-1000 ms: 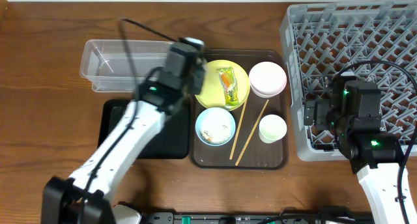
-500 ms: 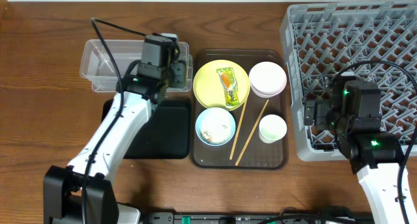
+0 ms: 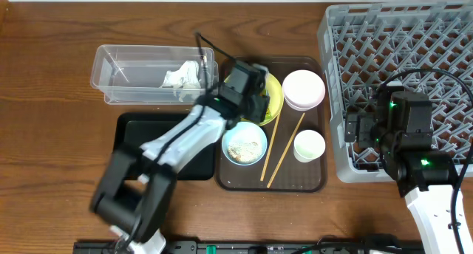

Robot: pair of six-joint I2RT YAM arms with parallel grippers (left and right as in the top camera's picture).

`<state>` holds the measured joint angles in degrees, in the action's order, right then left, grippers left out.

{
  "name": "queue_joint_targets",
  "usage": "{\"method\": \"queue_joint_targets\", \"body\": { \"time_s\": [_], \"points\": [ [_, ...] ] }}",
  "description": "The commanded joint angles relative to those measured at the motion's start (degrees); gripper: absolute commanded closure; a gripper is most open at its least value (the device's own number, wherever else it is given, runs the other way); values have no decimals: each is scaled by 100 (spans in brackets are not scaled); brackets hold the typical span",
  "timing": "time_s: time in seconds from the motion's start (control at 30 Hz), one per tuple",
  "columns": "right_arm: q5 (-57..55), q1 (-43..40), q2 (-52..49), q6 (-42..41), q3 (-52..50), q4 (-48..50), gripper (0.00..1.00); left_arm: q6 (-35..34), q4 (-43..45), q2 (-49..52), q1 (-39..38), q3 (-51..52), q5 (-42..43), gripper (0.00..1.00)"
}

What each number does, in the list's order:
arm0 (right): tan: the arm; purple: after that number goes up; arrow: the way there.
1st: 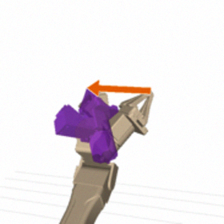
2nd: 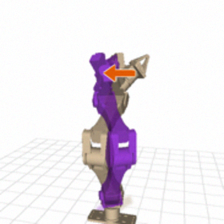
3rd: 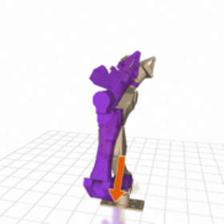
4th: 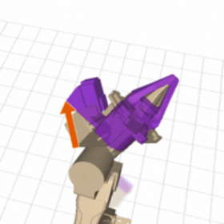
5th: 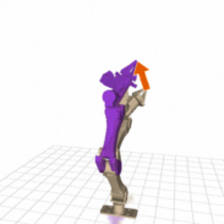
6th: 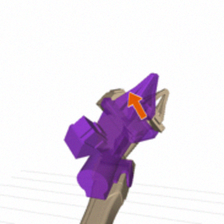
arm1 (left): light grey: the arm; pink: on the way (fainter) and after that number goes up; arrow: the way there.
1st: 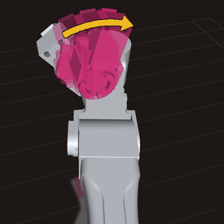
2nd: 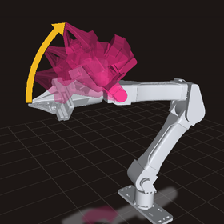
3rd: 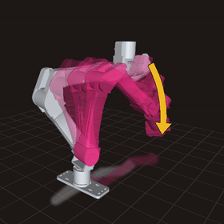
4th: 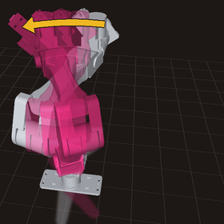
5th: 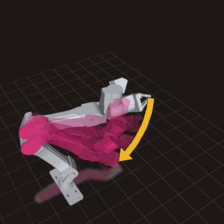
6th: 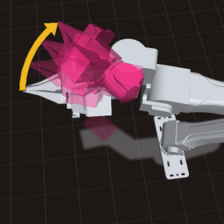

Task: Sort waste into correct bins and load items into the dishwasher rack
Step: 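Carry the tissue left and release it into the clear container, then grasp the green snack wrapper on the yellow plate with left gripper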

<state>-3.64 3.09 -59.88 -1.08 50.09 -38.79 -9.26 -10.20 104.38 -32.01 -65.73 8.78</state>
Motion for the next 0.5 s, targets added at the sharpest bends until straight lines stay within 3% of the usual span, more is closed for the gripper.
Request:
{"method": "queue_joint_targets", "body": {
  "time_s": [0.0,0.07,0.13,0.33,0.47],
  "points": [
    [9,63,24,-63,122,-4,1,-745,160,490,-7,-13,-280,41],
    [9,63,24,-63,122,-4,1,-953,251,688,-7,-13,-254,42],
    [9,63,24,-63,122,-7,1,-951,317,802,-7,-13,-120,50],
    [70,63,24,-63,122,-11,1,-946,323,767,31,-20,-46,92],
    [68,63,24,-61,122,-35,1,-946,289,444,219,-20,-46,94]
  ]
}}
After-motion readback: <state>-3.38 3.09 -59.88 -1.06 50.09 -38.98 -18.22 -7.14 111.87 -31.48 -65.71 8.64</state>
